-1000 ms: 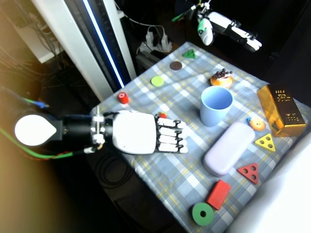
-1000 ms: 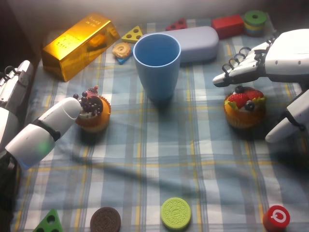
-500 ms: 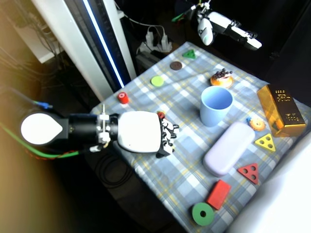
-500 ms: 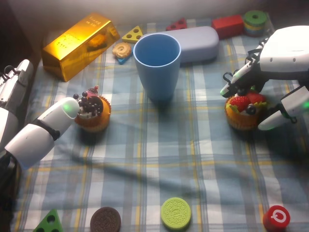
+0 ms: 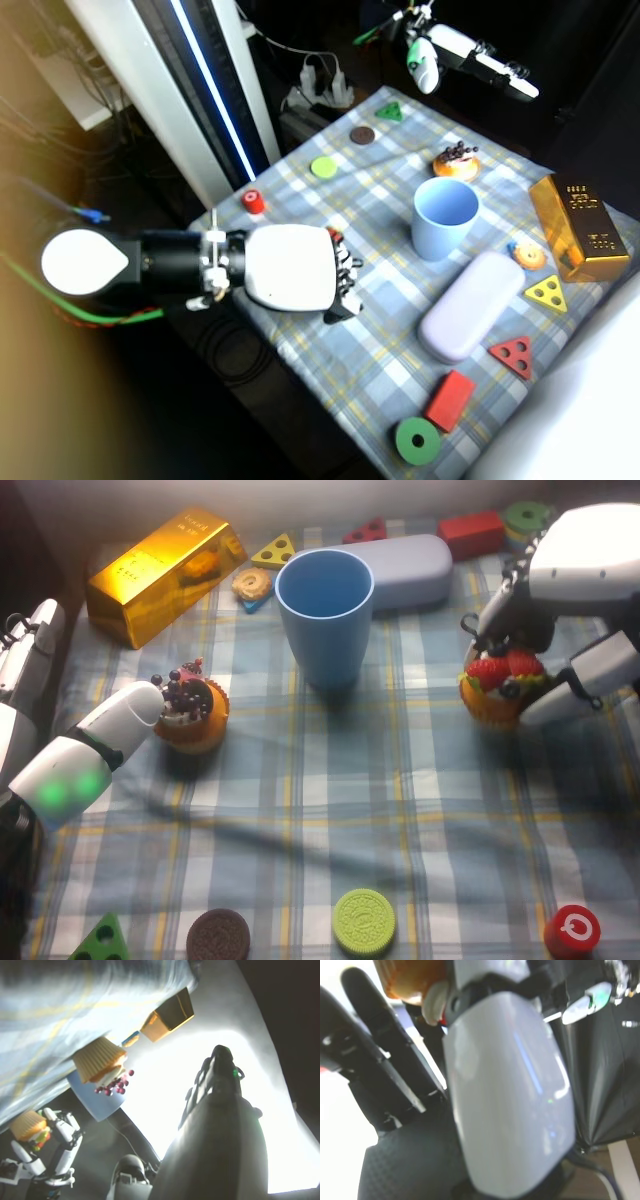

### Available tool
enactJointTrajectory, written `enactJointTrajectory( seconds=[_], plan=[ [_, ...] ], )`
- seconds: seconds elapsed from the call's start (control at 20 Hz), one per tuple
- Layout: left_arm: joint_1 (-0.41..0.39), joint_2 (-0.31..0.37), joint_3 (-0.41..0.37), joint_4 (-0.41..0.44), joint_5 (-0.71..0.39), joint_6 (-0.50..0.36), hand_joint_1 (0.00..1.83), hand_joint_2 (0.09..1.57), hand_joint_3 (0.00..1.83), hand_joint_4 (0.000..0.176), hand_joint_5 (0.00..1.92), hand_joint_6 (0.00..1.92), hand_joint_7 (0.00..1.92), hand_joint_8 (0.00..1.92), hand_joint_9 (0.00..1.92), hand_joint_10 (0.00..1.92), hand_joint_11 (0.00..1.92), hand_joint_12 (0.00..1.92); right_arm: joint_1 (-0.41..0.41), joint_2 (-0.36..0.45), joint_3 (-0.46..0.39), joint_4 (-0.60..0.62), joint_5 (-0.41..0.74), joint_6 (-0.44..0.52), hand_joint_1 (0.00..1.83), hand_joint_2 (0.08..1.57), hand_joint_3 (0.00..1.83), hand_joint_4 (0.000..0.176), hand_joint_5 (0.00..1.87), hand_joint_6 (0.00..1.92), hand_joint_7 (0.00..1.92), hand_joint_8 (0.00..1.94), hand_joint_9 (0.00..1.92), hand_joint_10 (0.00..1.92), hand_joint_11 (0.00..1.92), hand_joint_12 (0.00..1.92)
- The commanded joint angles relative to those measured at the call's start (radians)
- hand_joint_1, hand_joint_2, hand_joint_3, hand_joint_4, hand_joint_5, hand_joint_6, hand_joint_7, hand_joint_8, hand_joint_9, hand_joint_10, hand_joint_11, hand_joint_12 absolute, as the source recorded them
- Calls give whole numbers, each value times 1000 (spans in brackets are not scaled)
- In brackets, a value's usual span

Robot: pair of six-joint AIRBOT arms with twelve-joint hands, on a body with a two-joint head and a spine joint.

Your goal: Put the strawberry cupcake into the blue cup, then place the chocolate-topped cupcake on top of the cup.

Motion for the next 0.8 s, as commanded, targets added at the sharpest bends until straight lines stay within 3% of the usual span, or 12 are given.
enactJointTrajectory(
  seconds=[0.0,0.05,0.1,0.2,0.25,0.3,0.35,0.4,0.5,0.6,0.7,0.75],
  plan=[
    [-1,6,1,47,-113,-7,0,954,0,86,0,0,18,3,0,0,0,0,22,6,7,62,74,17,990,1160,3,113,880,1127,1255,8,1295,57,752,1331],
    [-1,6,1,47,-114,-7,0,964,2,82,9,4,26,6,0,0,0,0,36,9,9,64,82,30,997,1158,0,106,887,1124,1255,6,1258,42,693,1310],
    [-1,6,1,47,-114,-7,0,969,4,62,21,8,33,8,0,0,0,0,50,11,11,63,84,34,860,1121,0,0,868,623,1245,3,1240,33,659,1257],
    [-1,6,1,47,-114,-7,0,966,2,65,18,5,29,5,0,0,0,0,75,13,15,59,84,35,986,1156,0,113,888,1102,1239,3,1214,18,625,1174],
    [-1,6,2,47,-113,-7,0,973,5,67,6,0,18,0,0,0,0,0,92,13,16,54,85,36,1015,1161,0,65,885,1124,1196,0,1142,3,509,1198],
    [-1,6,2,47,-113,-7,0,973,5,70,3,0,12,0,0,0,0,0,99,13,15,51,85,36,1011,1156,0,89,896,1112,1208,6,1120,0,473,1171],
    [-1,6,1,47,-113,-7,0,977,6,70,4,1,12,0,0,0,0,0,114,13,16,45,85,36,1017,1165,0,61,879,1139,1200,3,1152,11,559,1158],
    [-1,6,1,47,-112,-7,0,967,1,72,8,2,17,3,0,0,0,0,135,13,18,37,85,36,997,1159,0,113,888,1124,1229,12,1204,31,622,1199],
    [-1,5,2,46,-110,-6,0,975,4,52,32,11,37,10,0,0,0,0,172,-4,31,20,85,36,1025,1174,0,25,864,1161,1243,7,1286,50,808,1128],
    [-1,4,5,47,-106,-6,0,977,4,64,14,2,19,1,0,0,0,0,190,-31,54,14,85,35,1046,1157,0,2,898,1108,1290,9,1354,52,897,1050],
    [-2,1,10,48,-102,-6,0,978,3,69,0,0,5,1,0,0,0,0,208,-79,88,13,91,35,1025,1161,1,44,886,1127,1217,0,1256,5,724,1017],
    [-2,1,10,48,-102,-6,0,977,2,60,7,3,16,6,0,0,0,0,209,-83,90,13,91,35,1042,1158,0,15,894,1115,1194,0,1271,10,801,998]
  ],
)
